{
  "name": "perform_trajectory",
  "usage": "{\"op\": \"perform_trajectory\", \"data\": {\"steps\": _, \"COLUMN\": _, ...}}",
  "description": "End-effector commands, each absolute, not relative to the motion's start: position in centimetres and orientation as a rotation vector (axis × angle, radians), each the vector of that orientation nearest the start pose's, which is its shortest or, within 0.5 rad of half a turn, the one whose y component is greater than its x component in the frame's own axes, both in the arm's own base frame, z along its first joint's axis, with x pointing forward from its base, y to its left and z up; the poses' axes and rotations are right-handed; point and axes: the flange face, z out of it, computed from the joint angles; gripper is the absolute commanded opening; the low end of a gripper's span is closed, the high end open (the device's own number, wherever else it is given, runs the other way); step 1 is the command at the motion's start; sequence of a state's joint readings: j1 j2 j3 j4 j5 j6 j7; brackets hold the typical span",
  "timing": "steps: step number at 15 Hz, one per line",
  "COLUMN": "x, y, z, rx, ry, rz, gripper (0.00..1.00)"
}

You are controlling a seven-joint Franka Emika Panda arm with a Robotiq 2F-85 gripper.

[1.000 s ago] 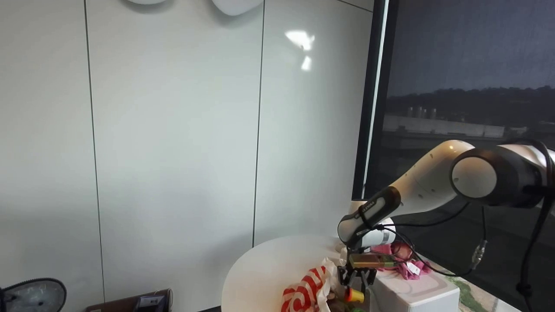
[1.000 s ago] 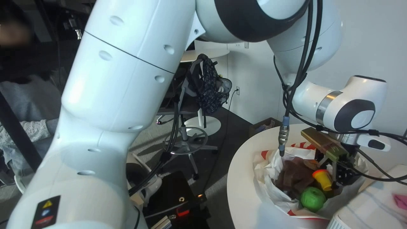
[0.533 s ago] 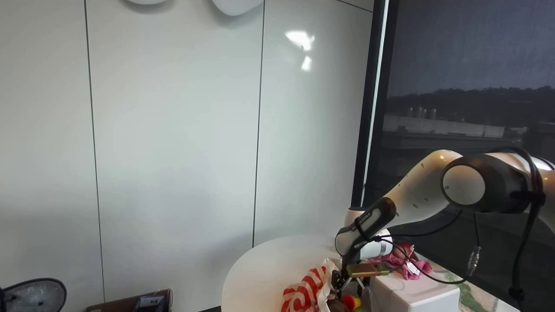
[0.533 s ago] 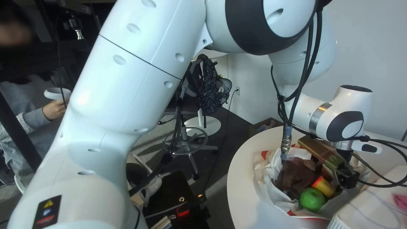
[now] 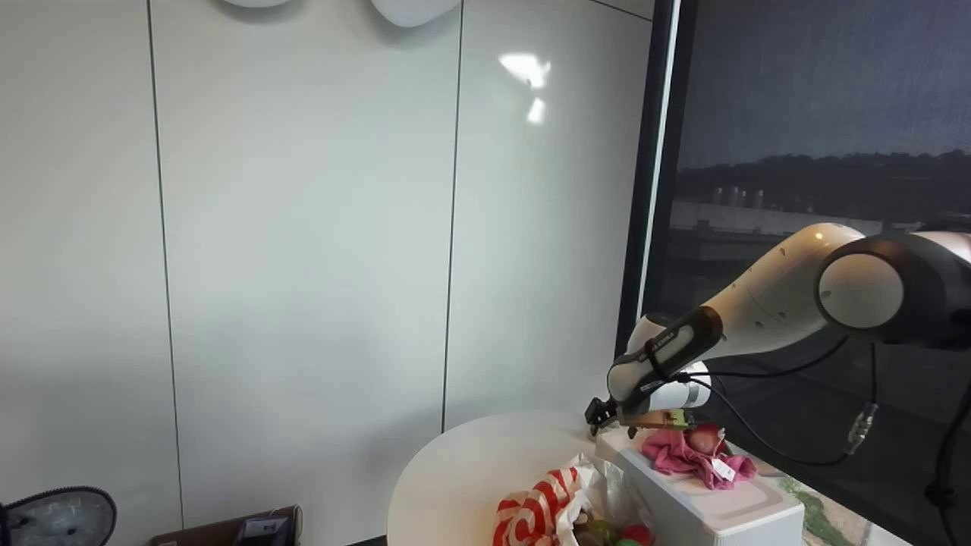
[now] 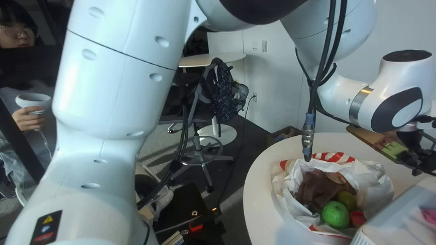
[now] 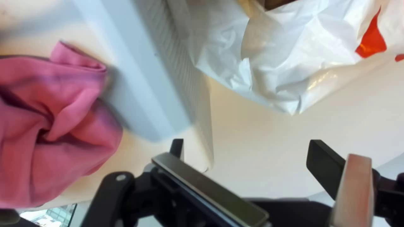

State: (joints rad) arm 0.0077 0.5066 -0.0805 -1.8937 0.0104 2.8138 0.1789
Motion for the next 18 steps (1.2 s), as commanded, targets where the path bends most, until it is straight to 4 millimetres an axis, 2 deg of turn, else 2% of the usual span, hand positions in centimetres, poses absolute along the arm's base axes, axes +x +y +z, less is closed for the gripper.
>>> {"op": "perform_trajectory", "data": {"steps": 1, "x": 66.3, "y": -8.8, "z": 31.7, "rx": -2.994, "ry": 0.619, "rz": -0.828, "gripper": 1.0}}
{"op": "perform_trajectory", "data": {"steps": 5, "x": 66.2, "y": -15.2, "z": 32.6, "rx": -2.948, "ry": 0.96, "rz": -0.896, "gripper": 1.0}}
{"op": "perform_trajectory", "data": {"steps": 8, "x": 65.7, "y": -18.7, "z": 32.5, "rx": -2.891, "ry": 1.22, "rz": -0.897, "gripper": 1.0}}
{"op": "perform_trajectory", "data": {"steps": 11, "x": 65.1, "y": -20.2, "z": 31.8, "rx": -2.855, "ry": 1.428, "rz": -0.843, "gripper": 1.0}}
{"op": "perform_trajectory", "data": {"steps": 18, "x": 64.1, "y": -20.9, "z": 30.7, "rx": -2.823, "ry": 1.697, "rz": -0.718, "gripper": 1.0}}
